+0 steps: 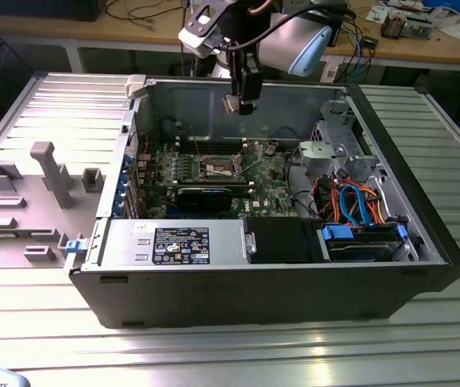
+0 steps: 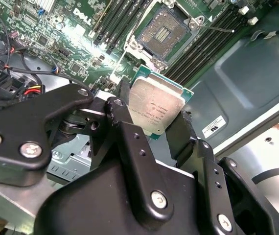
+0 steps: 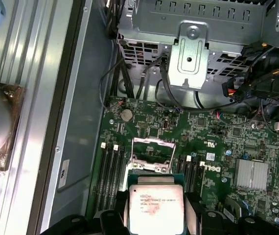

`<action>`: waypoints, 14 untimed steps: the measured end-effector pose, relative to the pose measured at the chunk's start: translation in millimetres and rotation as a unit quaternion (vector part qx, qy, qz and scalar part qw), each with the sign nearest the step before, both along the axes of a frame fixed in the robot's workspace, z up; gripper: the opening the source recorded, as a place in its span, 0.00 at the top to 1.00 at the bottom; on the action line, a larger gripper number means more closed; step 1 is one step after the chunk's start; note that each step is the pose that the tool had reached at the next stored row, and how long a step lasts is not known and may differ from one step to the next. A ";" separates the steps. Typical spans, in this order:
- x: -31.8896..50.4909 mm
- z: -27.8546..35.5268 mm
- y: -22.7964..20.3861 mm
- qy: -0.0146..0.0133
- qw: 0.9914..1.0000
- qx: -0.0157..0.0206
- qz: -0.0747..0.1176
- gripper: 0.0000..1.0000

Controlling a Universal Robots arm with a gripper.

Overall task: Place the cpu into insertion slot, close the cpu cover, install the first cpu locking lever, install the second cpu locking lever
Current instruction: 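Place the cpu into insertion slot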

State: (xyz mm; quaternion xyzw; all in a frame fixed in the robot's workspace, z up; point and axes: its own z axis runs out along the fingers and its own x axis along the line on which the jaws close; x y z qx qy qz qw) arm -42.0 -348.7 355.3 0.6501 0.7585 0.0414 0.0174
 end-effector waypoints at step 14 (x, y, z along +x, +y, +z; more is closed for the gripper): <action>0.0 -1.8 0.0 0.000 1.000 0.000 -0.018 0.46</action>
